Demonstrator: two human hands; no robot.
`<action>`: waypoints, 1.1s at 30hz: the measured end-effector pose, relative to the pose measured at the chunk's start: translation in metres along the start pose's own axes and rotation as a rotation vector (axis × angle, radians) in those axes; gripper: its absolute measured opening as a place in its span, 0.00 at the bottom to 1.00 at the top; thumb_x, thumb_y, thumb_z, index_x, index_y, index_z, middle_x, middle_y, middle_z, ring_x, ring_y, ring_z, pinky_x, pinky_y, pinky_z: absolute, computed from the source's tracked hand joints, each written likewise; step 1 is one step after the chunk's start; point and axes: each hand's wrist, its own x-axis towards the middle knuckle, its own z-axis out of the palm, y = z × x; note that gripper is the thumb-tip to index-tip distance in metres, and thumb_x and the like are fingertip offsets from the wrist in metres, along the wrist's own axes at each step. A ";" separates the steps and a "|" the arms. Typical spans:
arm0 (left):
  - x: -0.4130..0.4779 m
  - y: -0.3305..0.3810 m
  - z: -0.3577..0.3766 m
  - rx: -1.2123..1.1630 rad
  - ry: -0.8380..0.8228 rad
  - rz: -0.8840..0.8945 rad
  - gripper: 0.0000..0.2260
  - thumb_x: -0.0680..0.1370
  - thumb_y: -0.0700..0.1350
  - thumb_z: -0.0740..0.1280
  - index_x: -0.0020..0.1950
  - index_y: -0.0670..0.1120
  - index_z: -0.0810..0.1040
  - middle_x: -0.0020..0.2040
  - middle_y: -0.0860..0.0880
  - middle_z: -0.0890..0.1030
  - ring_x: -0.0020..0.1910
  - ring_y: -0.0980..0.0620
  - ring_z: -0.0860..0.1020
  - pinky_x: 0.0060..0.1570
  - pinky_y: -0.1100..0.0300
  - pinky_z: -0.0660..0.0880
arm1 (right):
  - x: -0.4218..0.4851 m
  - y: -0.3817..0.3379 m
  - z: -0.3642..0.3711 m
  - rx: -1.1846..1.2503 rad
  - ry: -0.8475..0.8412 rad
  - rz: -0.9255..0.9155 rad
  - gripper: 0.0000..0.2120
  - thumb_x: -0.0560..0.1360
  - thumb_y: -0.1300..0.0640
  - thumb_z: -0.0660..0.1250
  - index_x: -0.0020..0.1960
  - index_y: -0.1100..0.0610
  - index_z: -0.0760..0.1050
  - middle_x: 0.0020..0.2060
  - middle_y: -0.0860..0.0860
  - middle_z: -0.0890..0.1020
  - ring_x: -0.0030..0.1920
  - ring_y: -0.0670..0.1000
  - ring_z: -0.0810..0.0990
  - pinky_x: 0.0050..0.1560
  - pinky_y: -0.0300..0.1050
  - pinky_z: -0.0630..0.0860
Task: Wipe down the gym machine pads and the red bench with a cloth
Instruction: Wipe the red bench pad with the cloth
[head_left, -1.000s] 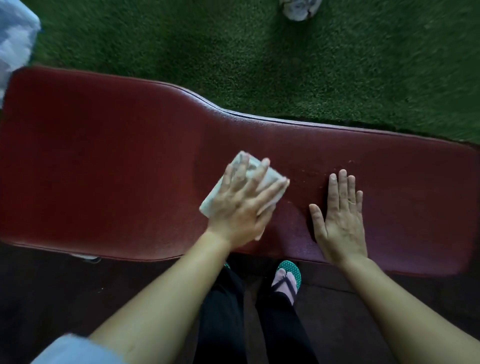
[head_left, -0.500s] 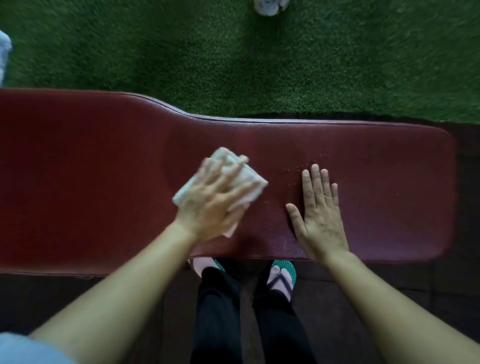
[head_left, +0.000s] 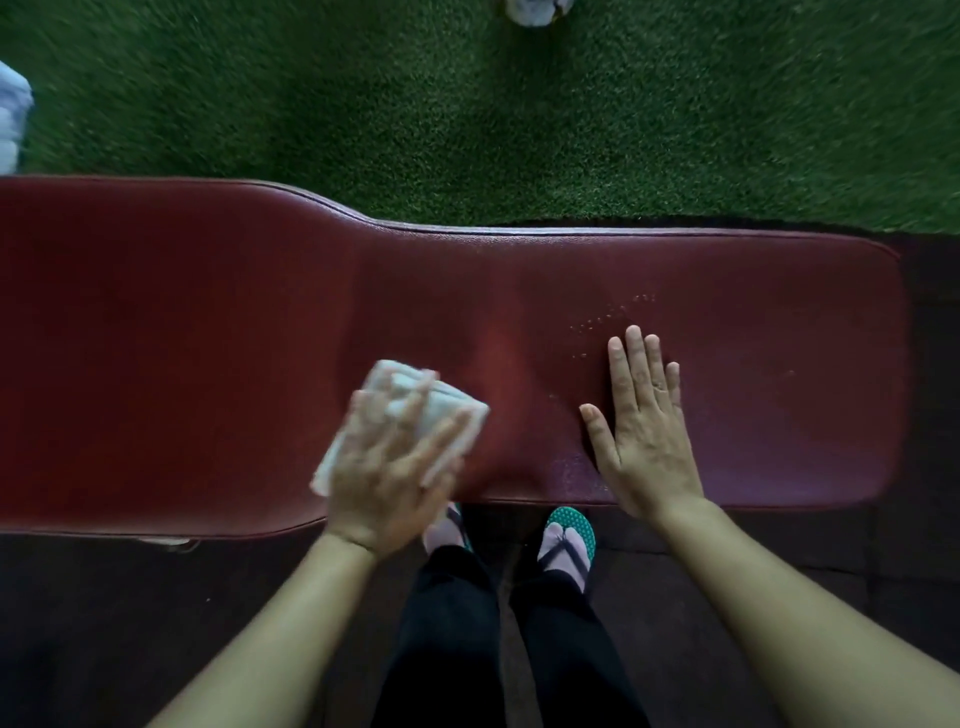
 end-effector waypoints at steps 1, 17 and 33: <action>-0.015 -0.029 0.028 -0.027 -0.111 -0.165 0.21 0.78 0.57 0.58 0.72 0.63 0.65 0.73 0.41 0.68 0.72 0.34 0.62 0.71 0.37 0.58 | -0.002 0.001 0.001 -0.007 0.009 0.003 0.32 0.80 0.44 0.48 0.78 0.59 0.45 0.77 0.54 0.45 0.77 0.52 0.40 0.76 0.50 0.37; 0.071 -0.003 0.019 -0.177 -0.107 -0.339 0.17 0.81 0.48 0.50 0.70 0.52 0.60 0.66 0.33 0.73 0.60 0.28 0.74 0.55 0.34 0.74 | -0.020 0.017 0.004 -0.032 0.149 0.219 0.32 0.79 0.43 0.47 0.77 0.59 0.47 0.77 0.55 0.47 0.77 0.51 0.41 0.75 0.50 0.36; 0.130 -0.044 -0.031 -0.052 -0.097 -0.201 0.25 0.77 0.57 0.51 0.75 0.56 0.63 0.78 0.46 0.58 0.77 0.41 0.52 0.73 0.41 0.50 | 0.033 -0.094 0.000 0.119 0.247 0.145 0.30 0.79 0.48 0.51 0.76 0.61 0.54 0.76 0.58 0.55 0.77 0.55 0.48 0.76 0.50 0.41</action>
